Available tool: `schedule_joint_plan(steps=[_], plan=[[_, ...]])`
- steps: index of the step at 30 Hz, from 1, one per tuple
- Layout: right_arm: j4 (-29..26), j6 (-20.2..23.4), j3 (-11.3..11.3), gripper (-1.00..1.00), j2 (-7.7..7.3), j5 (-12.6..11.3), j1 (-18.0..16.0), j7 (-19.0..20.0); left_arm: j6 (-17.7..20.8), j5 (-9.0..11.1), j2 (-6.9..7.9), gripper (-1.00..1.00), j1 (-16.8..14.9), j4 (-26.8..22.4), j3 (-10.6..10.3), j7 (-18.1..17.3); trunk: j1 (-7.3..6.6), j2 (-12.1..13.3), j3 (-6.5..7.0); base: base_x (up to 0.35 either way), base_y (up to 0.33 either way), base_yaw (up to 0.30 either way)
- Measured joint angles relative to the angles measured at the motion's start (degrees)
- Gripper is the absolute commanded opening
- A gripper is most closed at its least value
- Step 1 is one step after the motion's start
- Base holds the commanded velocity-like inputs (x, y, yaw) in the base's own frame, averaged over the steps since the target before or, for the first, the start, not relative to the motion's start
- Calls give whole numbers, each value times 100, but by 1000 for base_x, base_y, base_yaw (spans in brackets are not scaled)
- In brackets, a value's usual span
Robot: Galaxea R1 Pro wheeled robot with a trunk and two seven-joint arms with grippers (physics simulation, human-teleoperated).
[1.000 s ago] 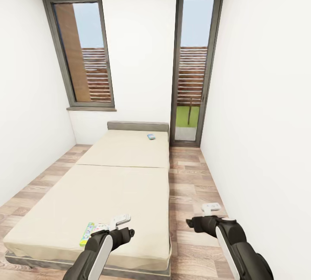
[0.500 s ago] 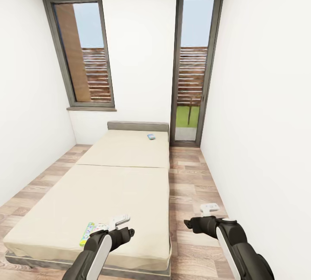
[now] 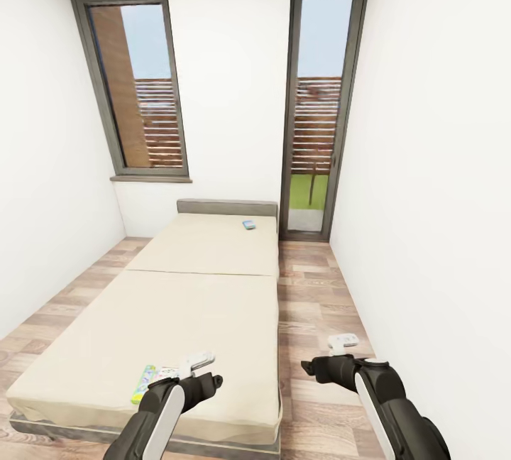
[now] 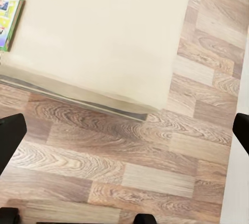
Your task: Put all the toys in the child's room - the three board games (two on the bed and one on the table), the two jigsaw puzzles on the table, and the tennis ball on the table - inside the toy box on the table in the child's room.
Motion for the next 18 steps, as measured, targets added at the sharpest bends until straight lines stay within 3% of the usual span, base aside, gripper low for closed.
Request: schedule_joint_plan(steps=[7, 18], plan=[[-3, -3, 2, 100, 1, 0, -3, 1, -21, -1, 8, 100, 4, -7, 6, 4, 0, 0, 0, 0, 0, 168], [-5, -22, 4, 100, -7, 6, -4, -14, -254, 10, 23, 100, 53, 25, 4, -116, 0, 0, 0, 0, 0, 267]])
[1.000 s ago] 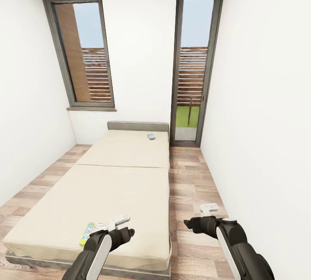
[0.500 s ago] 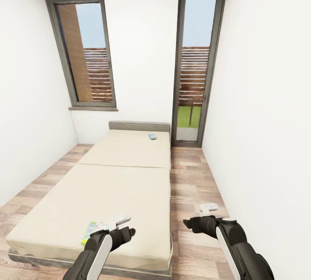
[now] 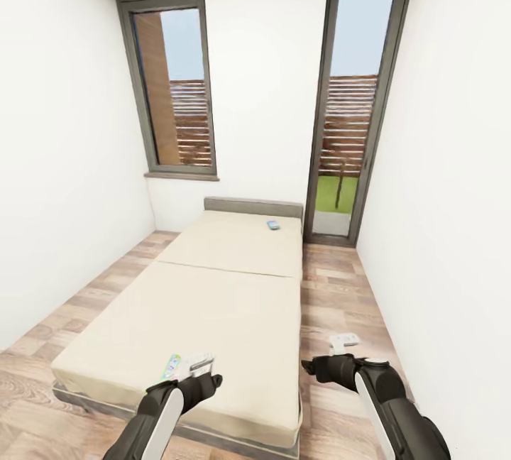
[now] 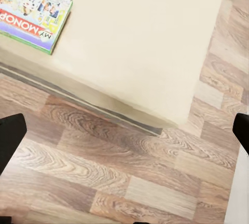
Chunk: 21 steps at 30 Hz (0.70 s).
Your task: Put all the toys in the child's room - the three board games (two on the bed and one on the table), the two jigsaw puzzles on the table, and the tennis ball on the table - inside the toy box on the table in the child's room.
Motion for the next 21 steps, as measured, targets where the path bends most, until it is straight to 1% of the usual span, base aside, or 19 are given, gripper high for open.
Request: schedule_joint_plan(steps=[4, 9, 17, 21], plan=[[0, -22, 0, 100, -1, 1, 0, -6, -25, -6, 4, 100, 16, 6, -3, -177, 0, 0, 0, 0, 0, 289], [0, -42, 0, 100, 1, 1, 0, -12, -49, -23, 8, 100, 28, 10, -6, -281, 0, 0, 0, 0, 0, 293], [0, -55, 0, 100, 1, 2, 0, -19, -72, -28, 6, 100, 37, 6, -7, -347, 0, 0, 0, 0, 0, 296], [0, -59, 0, 100, 0, 1, 0, -16, -73, -16, -21, 100, 45, -1, -10, -360, 0, 0, 0, 0, 0, 297]])
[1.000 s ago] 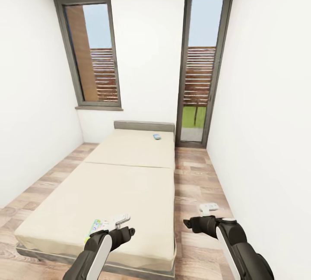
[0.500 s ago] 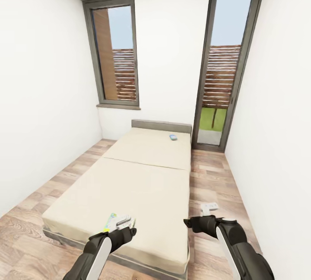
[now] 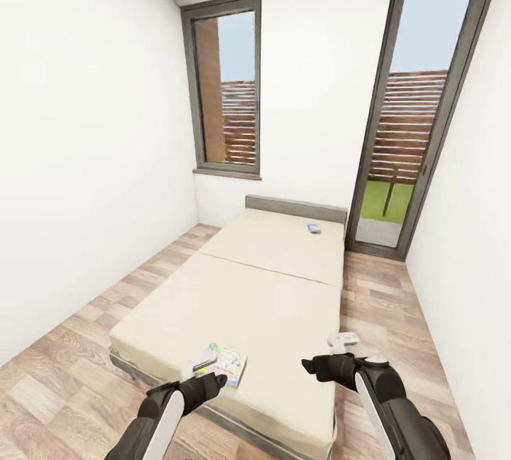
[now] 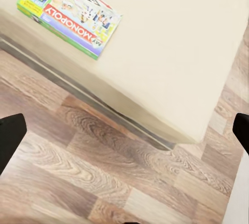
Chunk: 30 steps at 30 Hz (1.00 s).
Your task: Put all the toys in the child's room - the three board games (two on the bed and one on the table), the two jigsaw puzzles on the table, and the tennis ball on the table - inside the toy box on the table in the child's room.
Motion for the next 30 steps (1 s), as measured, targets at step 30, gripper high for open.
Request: schedule_joint_plan(steps=[30], plan=[[7, -10, 0, 100, -1, 51, 6, 10, -13, -40, 33, 100, 29, 15, -5, -45, 0, 0, 0, 0, 0, 297]])
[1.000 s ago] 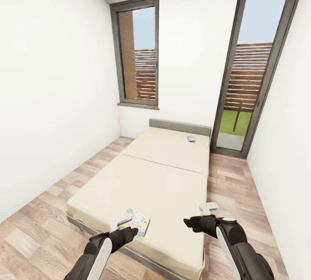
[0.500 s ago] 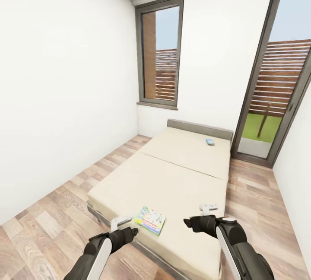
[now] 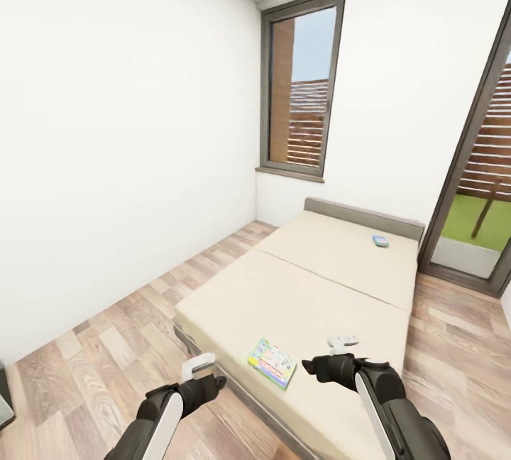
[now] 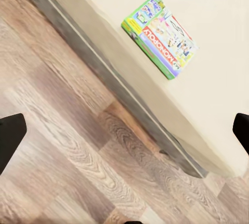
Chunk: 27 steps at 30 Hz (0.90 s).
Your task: Put all the toys in the child's room - the three board games (two on the bed and one on the table), the two jigsaw puzzles on the table, and the tennis ball on the table - inside the toy box on the table in the child's room.
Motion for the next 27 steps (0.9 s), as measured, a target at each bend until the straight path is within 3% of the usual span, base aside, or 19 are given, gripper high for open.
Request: schedule_joint_plan(steps=[27], plan=[[-4, -1, 0, 100, 0, 60, 1, 2, -32, -23, 2, 100, 11, 13, 5, 51, 0, 0, 0, 0, 0, 297]])
